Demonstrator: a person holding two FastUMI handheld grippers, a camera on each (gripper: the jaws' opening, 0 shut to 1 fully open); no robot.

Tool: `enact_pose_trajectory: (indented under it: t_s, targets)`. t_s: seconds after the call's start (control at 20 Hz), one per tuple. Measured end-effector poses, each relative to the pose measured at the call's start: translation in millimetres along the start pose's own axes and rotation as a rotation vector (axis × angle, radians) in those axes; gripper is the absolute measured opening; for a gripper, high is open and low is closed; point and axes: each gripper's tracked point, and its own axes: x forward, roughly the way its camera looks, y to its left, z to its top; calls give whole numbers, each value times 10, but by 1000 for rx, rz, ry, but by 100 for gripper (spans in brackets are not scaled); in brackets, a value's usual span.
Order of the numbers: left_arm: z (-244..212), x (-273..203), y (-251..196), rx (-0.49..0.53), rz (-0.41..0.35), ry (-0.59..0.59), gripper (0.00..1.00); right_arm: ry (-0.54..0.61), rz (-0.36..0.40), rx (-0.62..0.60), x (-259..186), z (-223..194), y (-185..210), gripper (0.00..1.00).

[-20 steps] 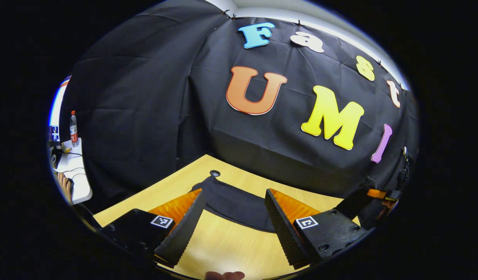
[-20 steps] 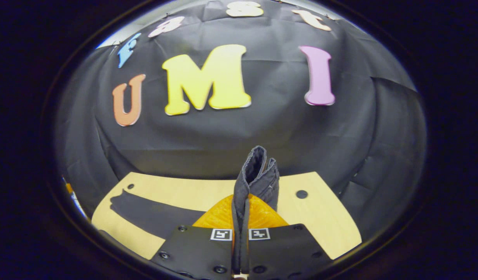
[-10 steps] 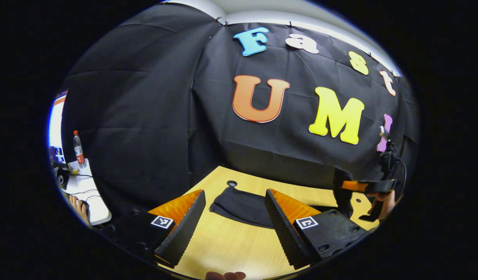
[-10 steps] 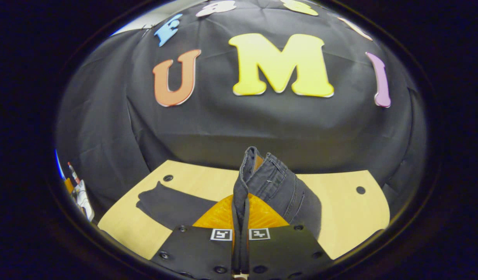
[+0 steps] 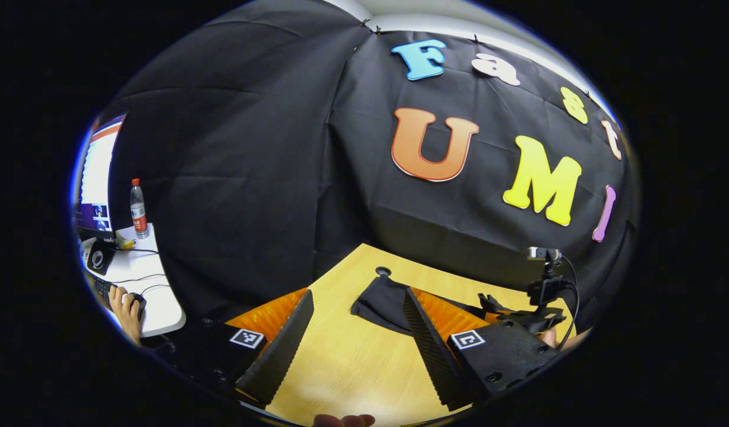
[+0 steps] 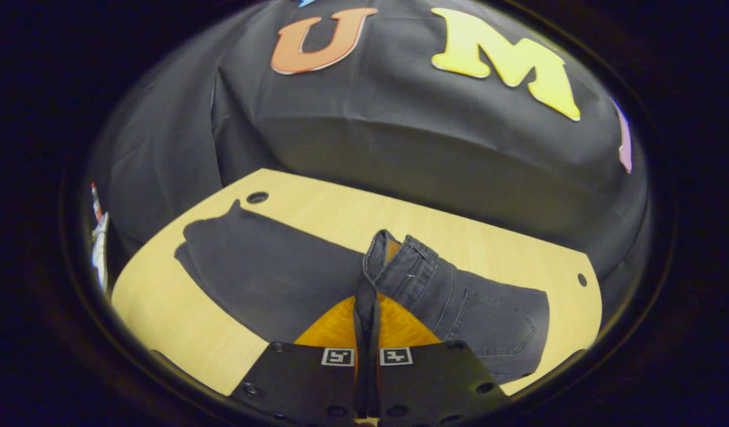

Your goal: Grasp the waist and the cuffs of the jeans and fold them to make the two legs overlap; first hold the waist and fold one-third of the jeans toward the cuffs, then hold the cuffs and fold the remaining one-third in the same direction to finish folding.

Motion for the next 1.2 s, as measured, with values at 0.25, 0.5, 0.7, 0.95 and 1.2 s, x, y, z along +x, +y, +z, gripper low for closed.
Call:
enact_pose_trajectory:
  t_s: [0.25, 0.5, 0.7, 0.95, 1.2]
  targets:
    - [-60, 79, 30, -24, 8, 19, 99, 20, -14, -70, 129, -189, 106, 1]
    - [-77, 138, -18, -23, 1, 24, 98, -8, 60, -27, -37, -80, 209, 31]
    - [-104, 189, -67, -26, -16, 28, 98, -37, 101, 24, -348, 67, 140, 59]
    - [-159, 273, -192, -64, -58, 46, 98, -129, 133, 60, -1000, 402, -130, 83]
    - [-407, 523, -392, -175, -148, 115, 99, -189, 160, 74, -1747, 667, -441, 94]
